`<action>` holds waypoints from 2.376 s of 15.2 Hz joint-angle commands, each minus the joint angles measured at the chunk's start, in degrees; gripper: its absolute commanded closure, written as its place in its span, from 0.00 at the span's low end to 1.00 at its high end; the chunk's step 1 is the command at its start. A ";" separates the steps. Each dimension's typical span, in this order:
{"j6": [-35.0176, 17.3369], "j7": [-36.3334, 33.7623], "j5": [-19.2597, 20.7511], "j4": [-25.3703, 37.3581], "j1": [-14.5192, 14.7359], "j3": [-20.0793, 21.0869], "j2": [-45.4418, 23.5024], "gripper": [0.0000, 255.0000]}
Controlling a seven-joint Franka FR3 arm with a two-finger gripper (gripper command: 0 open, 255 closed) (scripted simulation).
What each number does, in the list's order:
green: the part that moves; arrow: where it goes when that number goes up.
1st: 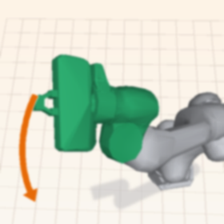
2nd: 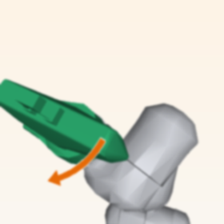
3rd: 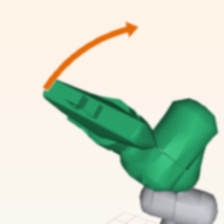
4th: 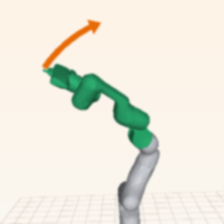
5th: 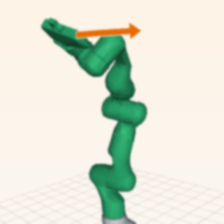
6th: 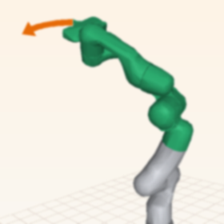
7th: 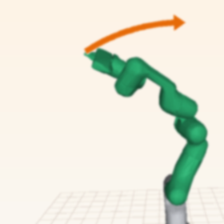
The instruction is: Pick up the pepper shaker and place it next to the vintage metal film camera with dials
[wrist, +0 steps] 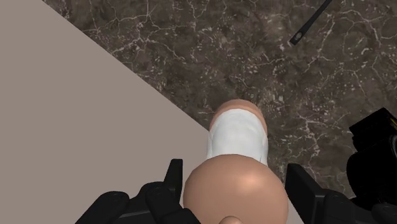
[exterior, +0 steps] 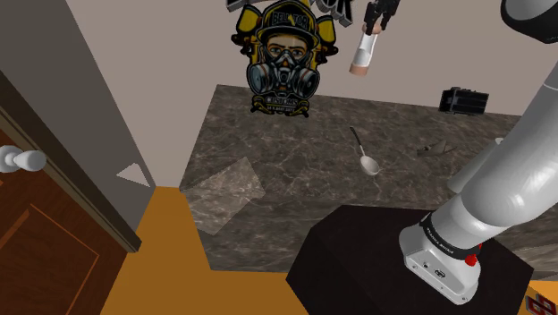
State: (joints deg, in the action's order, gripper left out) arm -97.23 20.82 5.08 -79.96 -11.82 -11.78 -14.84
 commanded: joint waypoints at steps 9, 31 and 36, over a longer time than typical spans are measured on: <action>9.12 1.21 -0.65 12.05 -0.51 -0.10 -2.89 1.00; 7.03 18.07 0.09 -0.15 -10.34 -6.69 9.51 1.00; 5.72 24.37 -0.20 -2.28 -13.79 -9.60 11.07 1.00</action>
State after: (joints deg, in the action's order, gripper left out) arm -91.57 43.94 4.89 -82.02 -25.03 -20.87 -4.21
